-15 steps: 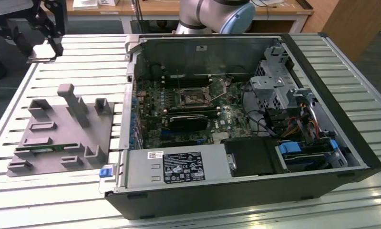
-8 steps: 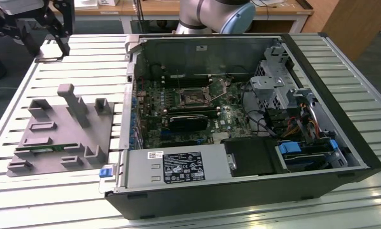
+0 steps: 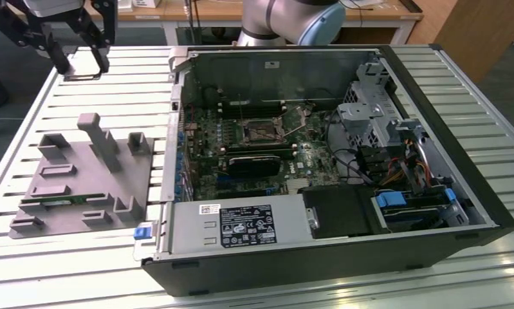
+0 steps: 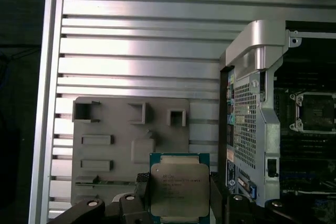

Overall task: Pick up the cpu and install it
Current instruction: 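Pick up the cpu and move it towards the insertion slot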

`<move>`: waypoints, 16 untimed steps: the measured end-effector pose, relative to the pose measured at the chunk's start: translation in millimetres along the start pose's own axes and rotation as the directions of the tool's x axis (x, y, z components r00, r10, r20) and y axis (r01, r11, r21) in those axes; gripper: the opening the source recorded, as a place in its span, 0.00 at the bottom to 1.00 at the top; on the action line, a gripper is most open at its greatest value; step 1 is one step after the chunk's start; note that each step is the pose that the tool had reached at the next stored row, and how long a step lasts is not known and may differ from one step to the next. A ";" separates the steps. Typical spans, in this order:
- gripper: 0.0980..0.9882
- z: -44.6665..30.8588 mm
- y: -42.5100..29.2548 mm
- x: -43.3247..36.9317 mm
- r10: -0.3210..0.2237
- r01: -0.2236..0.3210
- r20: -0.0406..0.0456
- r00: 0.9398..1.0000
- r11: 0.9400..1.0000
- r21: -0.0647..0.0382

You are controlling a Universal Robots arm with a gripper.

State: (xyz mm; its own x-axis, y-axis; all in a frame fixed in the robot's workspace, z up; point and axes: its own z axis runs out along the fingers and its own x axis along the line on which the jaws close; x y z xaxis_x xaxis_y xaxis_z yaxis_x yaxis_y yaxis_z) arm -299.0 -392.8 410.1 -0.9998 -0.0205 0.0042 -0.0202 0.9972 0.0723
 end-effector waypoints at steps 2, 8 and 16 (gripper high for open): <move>0.50 0.2 0.8 -5.2 0.000 0.000 0.000 1.000 1.000 0.000; 0.50 0.3 2.8 -22.4 0.000 0.000 0.000 1.000 1.000 0.000; 0.50 0.4 4.9 -42.1 0.000 0.000 0.000 1.000 1.000 0.000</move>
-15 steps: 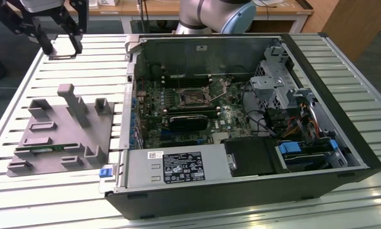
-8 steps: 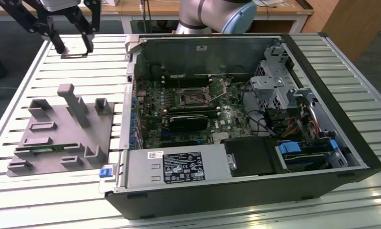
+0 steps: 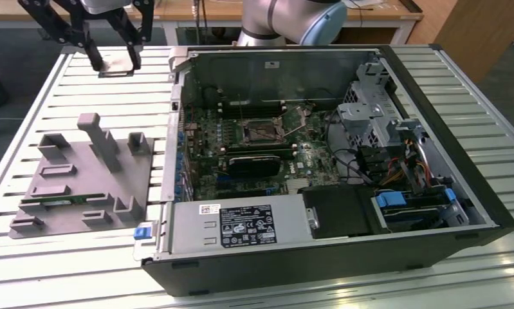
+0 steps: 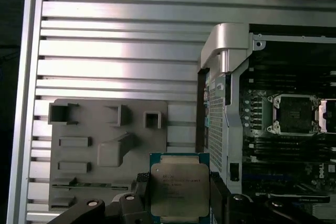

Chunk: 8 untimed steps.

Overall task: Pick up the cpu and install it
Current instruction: 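Pick up the cpu and move it towards the insertion slot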

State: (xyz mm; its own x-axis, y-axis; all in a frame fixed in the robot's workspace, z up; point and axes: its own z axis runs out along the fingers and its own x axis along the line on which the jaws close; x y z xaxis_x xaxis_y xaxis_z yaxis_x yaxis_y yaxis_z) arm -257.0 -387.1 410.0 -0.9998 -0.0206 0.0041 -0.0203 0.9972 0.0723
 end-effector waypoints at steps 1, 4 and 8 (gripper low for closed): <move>0.50 0.0 0.3 -2.3 0.000 0.000 0.000 1.000 1.000 0.000; 0.50 0.1 1.1 -8.9 0.000 0.000 0.000 1.000 1.000 0.000; 0.50 0.1 2.0 -17.8 0.000 0.000 0.000 1.000 1.000 0.000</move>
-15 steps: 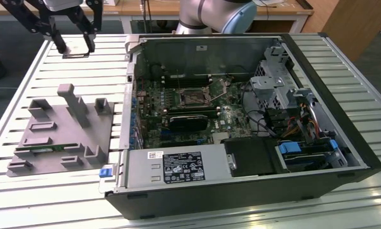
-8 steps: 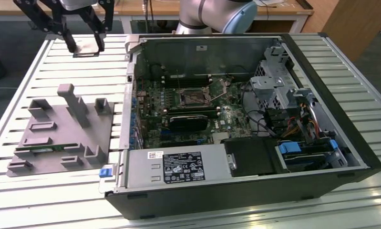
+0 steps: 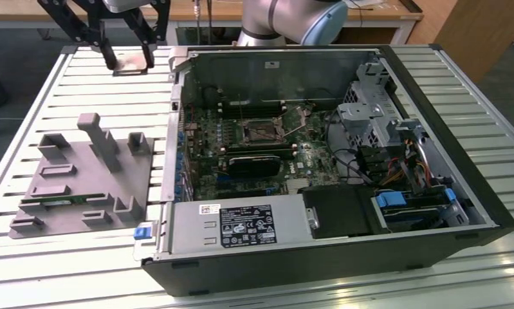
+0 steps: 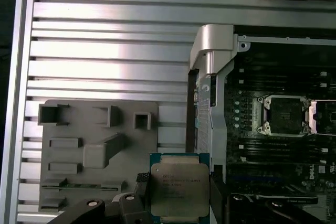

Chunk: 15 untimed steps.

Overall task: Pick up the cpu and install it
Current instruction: 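Pick up the cpu and move it towards the insertion slot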

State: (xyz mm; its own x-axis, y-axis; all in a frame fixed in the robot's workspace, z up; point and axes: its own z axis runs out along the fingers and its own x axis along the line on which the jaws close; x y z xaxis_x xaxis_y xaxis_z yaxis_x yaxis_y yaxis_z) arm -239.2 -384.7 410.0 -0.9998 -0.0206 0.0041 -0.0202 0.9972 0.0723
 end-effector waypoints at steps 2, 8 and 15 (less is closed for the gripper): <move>0.50 0.0 0.5 -4.1 0.000 0.000 0.000 1.000 1.000 0.000; 0.50 0.2 1.8 -18.3 0.000 0.000 0.000 1.000 1.000 0.000; 0.50 0.2 2.3 -32.2 0.000 0.000 0.000 1.000 1.000 0.000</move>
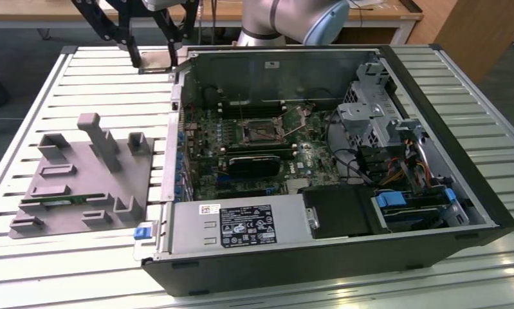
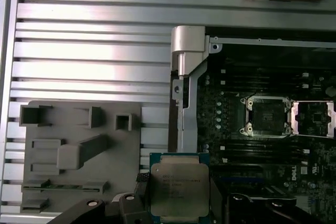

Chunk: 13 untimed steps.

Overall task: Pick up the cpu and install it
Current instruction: 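Pick up the cpu and move it towards the insertion slot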

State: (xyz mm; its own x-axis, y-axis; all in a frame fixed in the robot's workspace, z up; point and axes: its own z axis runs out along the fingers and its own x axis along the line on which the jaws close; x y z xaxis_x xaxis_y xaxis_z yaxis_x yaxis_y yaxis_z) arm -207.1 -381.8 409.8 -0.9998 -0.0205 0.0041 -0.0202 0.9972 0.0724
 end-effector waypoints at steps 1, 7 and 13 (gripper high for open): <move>0.50 0.0 0.0 -1.8 0.000 0.000 0.000 1.000 1.000 0.000; 0.50 0.0 0.0 -10.5 0.000 0.000 0.000 1.000 1.000 0.000; 0.50 0.0 0.1 -18.6 0.000 0.000 0.000 1.000 1.000 0.000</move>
State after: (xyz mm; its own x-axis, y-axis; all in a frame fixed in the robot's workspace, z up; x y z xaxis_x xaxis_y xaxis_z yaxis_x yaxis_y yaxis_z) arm -188.5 -381.3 409.7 -0.9998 -0.0205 0.0041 -0.0202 0.9972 0.0723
